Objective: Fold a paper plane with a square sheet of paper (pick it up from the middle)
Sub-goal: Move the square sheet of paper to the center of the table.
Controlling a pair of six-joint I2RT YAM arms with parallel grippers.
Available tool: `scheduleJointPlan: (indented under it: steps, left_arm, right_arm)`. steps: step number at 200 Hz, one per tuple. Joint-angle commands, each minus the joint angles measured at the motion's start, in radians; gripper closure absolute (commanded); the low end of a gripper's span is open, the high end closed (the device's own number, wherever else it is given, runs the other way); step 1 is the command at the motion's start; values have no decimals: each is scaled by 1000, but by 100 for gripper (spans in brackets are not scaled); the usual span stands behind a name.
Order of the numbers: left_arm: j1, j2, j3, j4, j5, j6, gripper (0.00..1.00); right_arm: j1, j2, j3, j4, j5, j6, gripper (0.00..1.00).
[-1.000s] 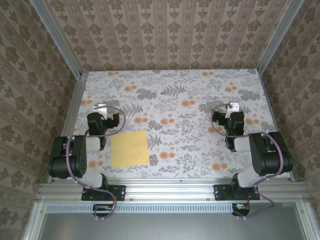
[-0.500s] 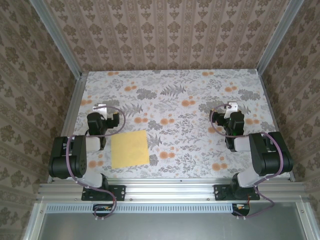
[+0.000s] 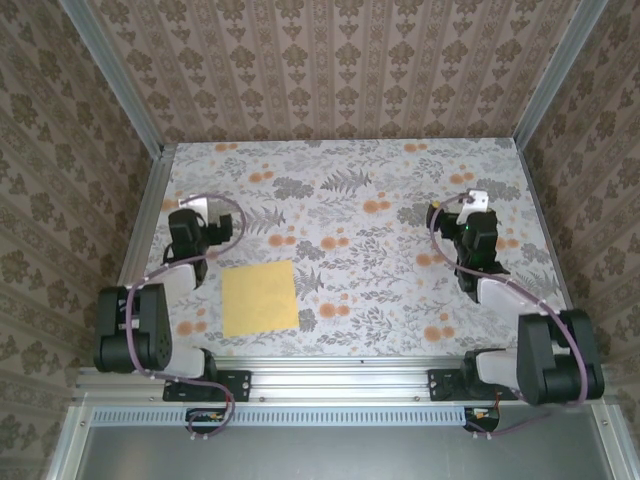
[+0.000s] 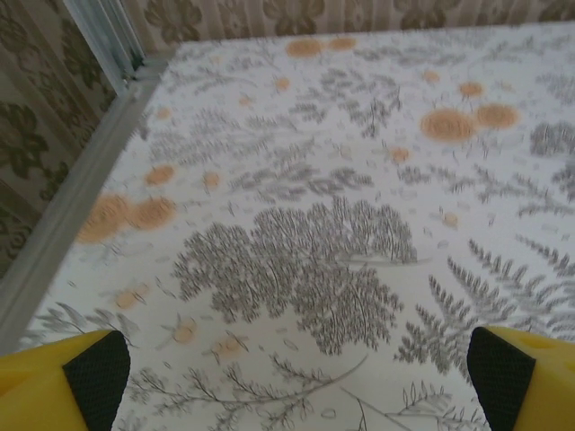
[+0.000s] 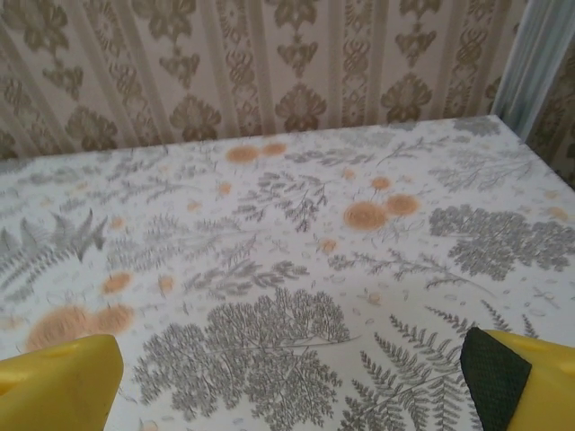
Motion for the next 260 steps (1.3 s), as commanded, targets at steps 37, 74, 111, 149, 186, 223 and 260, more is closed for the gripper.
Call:
scheduleJointPlan:
  steps: [37, 74, 111, 149, 186, 223, 260]
  left_arm:
    - [-29, -203, 210, -584, 22, -252, 0]
    - [-64, -257, 264, -777, 73, -334, 0]
    - [-70, -367, 264, -940, 185, -463, 0]
    - [-69, -512, 257, -1133, 155, -485, 0]
    - [-49, -596, 231, -1253, 146, -482, 0]
    - [-22, -629, 214, -1296, 190, -500, 0]
    - [-6, -627, 207, -1299, 208, -492, 0]
  right_arm:
    - [12, -85, 396, -788, -141, 277, 0]
    - [30, -68, 513, -913, -314, 349, 0]
    - [247, -2, 559, -1016, -177, 321, 0]
    - [564, 151, 632, -1095, -10, 316, 0]
    - [831, 387, 794, -1185, 152, 300, 0]
    - [988, 660, 1016, -1322, 240, 244, 0]
    - [1042, 843, 1196, -1415, 243, 201, 0]
